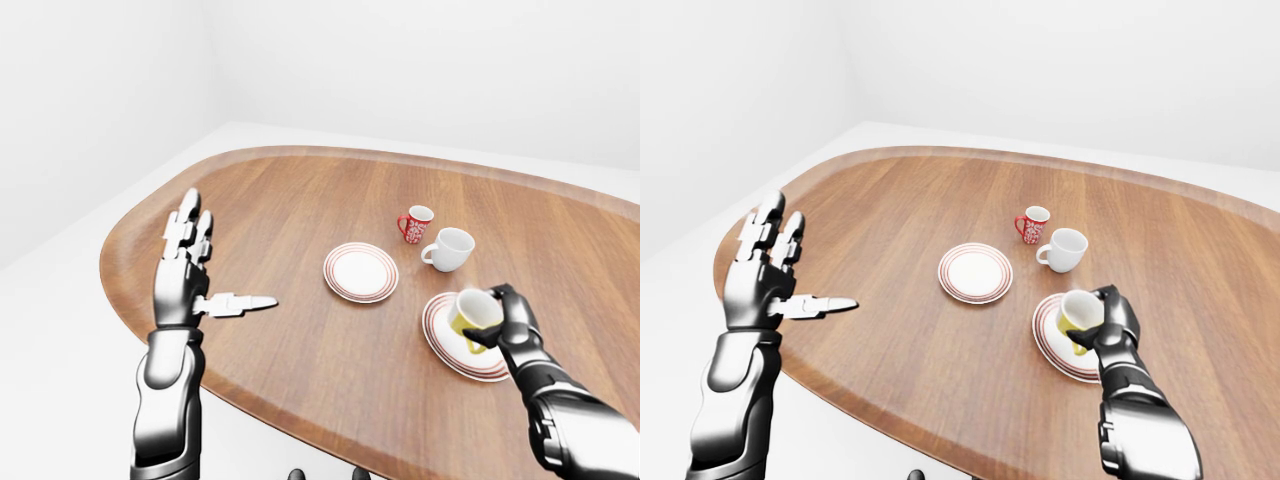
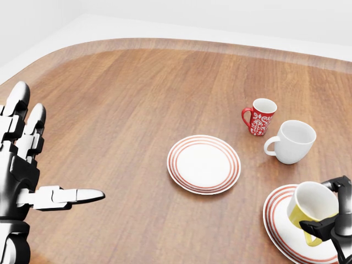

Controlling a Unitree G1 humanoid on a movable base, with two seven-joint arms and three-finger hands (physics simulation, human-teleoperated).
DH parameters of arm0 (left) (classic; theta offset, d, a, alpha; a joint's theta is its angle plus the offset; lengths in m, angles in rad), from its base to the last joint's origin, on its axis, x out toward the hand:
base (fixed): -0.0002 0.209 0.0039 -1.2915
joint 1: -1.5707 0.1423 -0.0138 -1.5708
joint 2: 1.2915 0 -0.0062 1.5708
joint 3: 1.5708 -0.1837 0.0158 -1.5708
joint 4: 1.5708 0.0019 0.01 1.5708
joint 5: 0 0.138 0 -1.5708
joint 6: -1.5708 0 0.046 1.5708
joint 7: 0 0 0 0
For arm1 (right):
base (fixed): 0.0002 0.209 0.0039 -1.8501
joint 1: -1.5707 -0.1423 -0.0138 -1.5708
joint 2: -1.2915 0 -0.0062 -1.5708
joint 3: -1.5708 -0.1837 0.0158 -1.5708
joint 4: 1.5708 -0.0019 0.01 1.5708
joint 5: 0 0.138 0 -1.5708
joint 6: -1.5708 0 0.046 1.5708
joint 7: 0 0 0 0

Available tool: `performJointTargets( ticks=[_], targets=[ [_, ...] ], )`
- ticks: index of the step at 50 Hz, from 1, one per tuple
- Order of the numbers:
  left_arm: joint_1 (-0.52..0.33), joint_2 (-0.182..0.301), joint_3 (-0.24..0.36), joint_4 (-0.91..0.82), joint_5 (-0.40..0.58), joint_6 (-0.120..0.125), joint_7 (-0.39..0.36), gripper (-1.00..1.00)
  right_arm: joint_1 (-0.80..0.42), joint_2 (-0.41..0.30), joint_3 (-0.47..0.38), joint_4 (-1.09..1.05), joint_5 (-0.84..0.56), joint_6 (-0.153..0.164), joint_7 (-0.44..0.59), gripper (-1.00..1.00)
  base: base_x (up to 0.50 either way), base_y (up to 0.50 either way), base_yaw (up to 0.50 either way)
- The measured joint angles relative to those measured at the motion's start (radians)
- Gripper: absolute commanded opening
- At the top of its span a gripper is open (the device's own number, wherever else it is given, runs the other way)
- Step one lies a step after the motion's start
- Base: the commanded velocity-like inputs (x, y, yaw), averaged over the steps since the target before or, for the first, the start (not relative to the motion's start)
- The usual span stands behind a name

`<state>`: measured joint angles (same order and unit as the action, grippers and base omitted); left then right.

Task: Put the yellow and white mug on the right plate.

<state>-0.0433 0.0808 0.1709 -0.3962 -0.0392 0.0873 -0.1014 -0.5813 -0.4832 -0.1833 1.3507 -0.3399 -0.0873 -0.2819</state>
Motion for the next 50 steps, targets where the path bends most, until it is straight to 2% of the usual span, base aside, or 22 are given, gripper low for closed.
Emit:
performJointTargets(
  ticks=[2,3,36,50],
  targets=[
    [0.000,0.000,0.000,0.000,0.000,0.000,0.000,0.91,0.001,0.000,0.000,0.000,0.000,0.000,-0.002,-1.00,0.00,0.00,0.00],
    [0.000,0.000,0.000,0.001,0.000,0.000,0.000,0.91,0.001,0.000,-0.001,0.001,0.000,0.000,-0.002,1.00,0.00,0.00,0.00],
    [0.009,-0.005,-0.005,-0.021,0.002,0.000,-0.003,0.91,-0.004,-0.002,-0.013,-0.005,0.039,0.000,-0.003,1.00,0.00,0.00,0.00],
    [0.009,-0.006,-0.006,-0.018,0.002,0.000,-0.003,0.91,-0.030,-0.027,-0.011,-0.031,0.069,0.000,0.013,1.00,0.00,0.00,0.00]
  ],
)
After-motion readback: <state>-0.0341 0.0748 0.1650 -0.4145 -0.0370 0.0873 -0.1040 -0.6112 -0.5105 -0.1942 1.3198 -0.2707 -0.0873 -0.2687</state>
